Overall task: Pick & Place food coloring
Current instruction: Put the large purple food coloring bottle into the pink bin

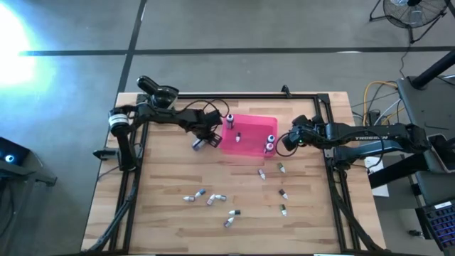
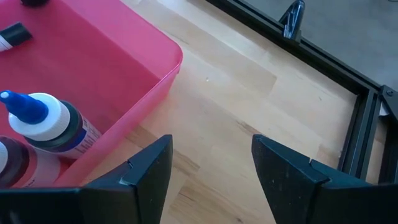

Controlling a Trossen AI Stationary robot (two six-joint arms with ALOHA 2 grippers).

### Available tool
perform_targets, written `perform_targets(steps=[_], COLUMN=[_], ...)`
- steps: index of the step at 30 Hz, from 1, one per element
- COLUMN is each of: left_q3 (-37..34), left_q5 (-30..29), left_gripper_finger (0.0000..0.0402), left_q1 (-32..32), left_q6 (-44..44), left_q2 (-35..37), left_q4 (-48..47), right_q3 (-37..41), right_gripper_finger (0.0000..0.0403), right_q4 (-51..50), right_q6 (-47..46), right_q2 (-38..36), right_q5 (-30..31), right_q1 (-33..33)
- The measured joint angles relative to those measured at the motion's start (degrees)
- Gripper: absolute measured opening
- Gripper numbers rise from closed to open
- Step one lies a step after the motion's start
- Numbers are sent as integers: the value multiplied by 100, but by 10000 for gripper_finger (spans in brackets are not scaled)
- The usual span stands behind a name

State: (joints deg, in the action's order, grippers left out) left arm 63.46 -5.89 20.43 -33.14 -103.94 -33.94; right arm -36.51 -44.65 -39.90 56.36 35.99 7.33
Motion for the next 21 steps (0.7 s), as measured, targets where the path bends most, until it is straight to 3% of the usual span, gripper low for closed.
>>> perform_targets(steps=[8, 15, 21], left_q3=[-31, -42, -444], left_q5=[-268, -2006, -3939], left_gripper_finger=[79, 76, 76], left_q1=[-136, -868, -2004], left_q6=[-384, -1044, -1032], left_q2=[330, 1334, 1948], left_q4=[-257, -150, 1217], right_q3=[0, 0, 10], right_gripper_finger=[214, 214, 214], right_q4=[-1, -1, 19], right_q6=[0, -11, -15], right_q2=[0, 0, 0], right_q5=[4, 7, 27], right_q1=[-2, -1, 14])
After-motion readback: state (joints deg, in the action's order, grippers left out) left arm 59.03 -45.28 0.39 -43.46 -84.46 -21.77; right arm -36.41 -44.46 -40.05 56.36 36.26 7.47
